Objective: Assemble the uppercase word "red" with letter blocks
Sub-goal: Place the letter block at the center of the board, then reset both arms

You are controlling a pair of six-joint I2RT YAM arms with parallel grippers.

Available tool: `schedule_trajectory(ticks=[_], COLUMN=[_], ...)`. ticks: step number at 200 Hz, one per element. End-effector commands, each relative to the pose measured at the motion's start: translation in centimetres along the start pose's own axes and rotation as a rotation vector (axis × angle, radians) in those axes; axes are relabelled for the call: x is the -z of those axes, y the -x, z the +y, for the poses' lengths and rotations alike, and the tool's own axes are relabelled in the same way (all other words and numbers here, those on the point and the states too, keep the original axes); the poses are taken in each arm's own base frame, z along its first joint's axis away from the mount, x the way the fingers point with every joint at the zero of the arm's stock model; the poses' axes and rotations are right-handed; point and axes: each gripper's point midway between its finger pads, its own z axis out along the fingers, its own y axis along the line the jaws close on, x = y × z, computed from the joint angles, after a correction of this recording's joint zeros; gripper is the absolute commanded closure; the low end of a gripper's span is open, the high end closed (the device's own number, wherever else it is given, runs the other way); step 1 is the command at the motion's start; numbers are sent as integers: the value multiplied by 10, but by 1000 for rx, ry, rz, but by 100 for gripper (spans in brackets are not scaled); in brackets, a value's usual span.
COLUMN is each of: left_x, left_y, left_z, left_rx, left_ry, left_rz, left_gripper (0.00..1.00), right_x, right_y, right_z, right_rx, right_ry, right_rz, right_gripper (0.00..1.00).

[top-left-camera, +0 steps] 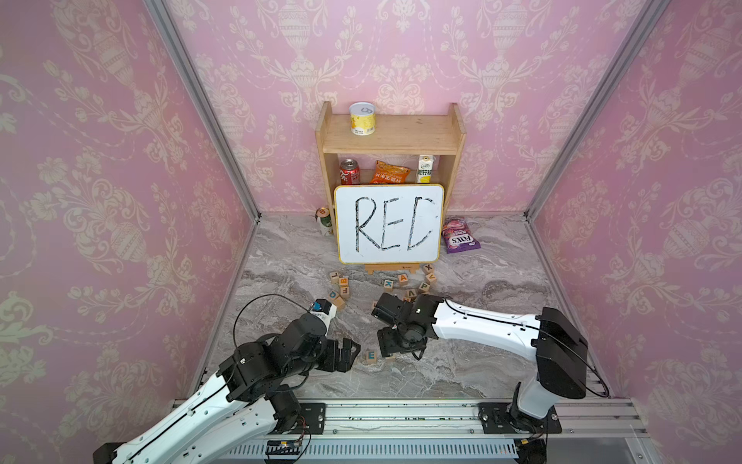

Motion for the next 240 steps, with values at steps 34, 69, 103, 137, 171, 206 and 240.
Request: schedule_trajectory(ticks=[34, 69, 103, 137, 171, 206, 240], left_x=[-1, -12, -29, -45, -58, -62, -63], left_y=[41, 71, 95, 108, 119, 128, 134], left_z=[10, 24, 44, 75, 107, 141, 175], left_rx=[-123, -167, -87, -59, -42, -16, 4], left_ry=[159, 249, 251, 324, 400, 463, 539], left_rz=[-129, -203, -279, -326, -316, -353, -396], left_gripper=[1, 1, 1, 1, 1, 1, 1], right_x=[40, 57, 63, 75, 81, 80, 69], right_y=[15, 34, 52, 69, 78, 95, 107], right_z=[-38, -79, -136, -196, -260, -291, -323], right_rx=[63, 80, 41, -56, -168, -141, -176], right_ry=[9, -21, -98, -149, -227, -327, -375], right_rz=[-73, -128, -183, -280, -447, -610, -688], right_gripper=[0, 0, 0, 0, 0, 0, 0])
